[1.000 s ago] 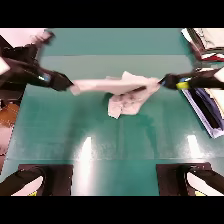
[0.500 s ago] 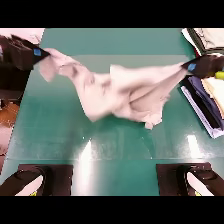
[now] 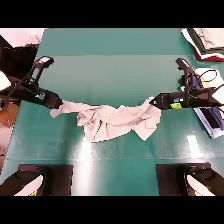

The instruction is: Fold the shirts.

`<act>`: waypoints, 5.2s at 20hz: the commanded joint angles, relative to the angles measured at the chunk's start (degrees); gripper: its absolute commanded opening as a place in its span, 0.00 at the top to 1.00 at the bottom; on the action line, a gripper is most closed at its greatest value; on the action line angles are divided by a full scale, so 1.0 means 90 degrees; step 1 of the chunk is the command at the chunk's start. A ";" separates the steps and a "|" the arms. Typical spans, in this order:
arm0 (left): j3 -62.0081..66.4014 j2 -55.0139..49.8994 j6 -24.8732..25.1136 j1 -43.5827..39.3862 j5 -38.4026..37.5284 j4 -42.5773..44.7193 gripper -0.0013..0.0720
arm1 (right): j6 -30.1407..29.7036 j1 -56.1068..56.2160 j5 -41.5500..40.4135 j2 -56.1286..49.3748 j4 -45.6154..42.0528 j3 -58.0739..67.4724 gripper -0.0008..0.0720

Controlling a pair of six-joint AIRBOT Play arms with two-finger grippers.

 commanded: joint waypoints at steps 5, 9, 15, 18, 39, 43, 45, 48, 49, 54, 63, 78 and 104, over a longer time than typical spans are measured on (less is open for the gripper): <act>0.2528 0.0665 -0.0170 0.0005 -0.0328 0.1207 0.95 | -0.0211 -0.1319 -0.0301 0.0933 0.0002 0.2098 0.98; 0.4626 0.0940 -0.0175 0.0005 -0.0585 0.0692 0.95 | -0.0299 -0.1979 -0.0080 0.1411 0.0000 0.3415 0.98; 0.6462 0.0940 -0.0503 0.0005 -0.0743 -0.0129 0.95 | -0.0304 -0.3016 0.0763 0.1411 0.0002 0.5000 0.98; 0.6275 0.0928 -0.0517 0.0005 -0.0702 -0.0209 0.95 | -0.0274 -0.3521 0.1685 0.0816 0.0046 0.5948 0.98; 0.2467 -0.3211 -0.0663 0.0007 0.1275 0.0862 0.25 | 0.0136 -0.1064 0.1732 -0.5518 -0.1311 0.6438 0.58; 0.3048 -0.3123 -0.0746 0.0024 0.0046 0.1450 0.25 | -0.0194 -0.1409 0.2786 -0.5319 -0.1258 0.6443 0.53; 0.2909 -0.2895 -0.0901 0.0214 -0.0403 0.1416 0.25 | -0.0471 -0.1518 0.3597 -0.5146 -0.1137 0.6441 0.53; 0.1695 -0.2118 -0.0969 0.0753 -0.0459 0.1052 0.25 | -0.0622 -0.1766 0.3750 -0.4566 -0.0083 0.5785 0.57; 0.1018 -0.1715 -0.0964 0.0986 -0.0364 0.0777 0.25 | -0.0668 -0.1824 0.3638 -0.4323 0.0170 0.5406 0.57; -0.2203 0.0078 -0.0933 0.1851 -0.0085 -0.0767 0.25 | -0.0894 -0.1766 0.2805 -0.3160 0.0369 0.3429 0.57; -0.3762 0.0440 -0.0874 0.1853 -0.0165 -0.0916 0.25 | -0.0899 -0.1736 0.2414 -0.2630 0.0396 0.2273 0.57; -0.4274 0.0267 -0.0517 0.1853 0.0721 -0.1914 0.95 | -0.0896 -0.1848 0.2494 -0.2630 0.0338 0.2268 0.57; -0.1732 0.0267 -0.0495 0.1853 0.0413 -0.1239 0.95 | -0.1853 -0.3521 0.0857 -0.2242 0.0566 -0.2028 0.97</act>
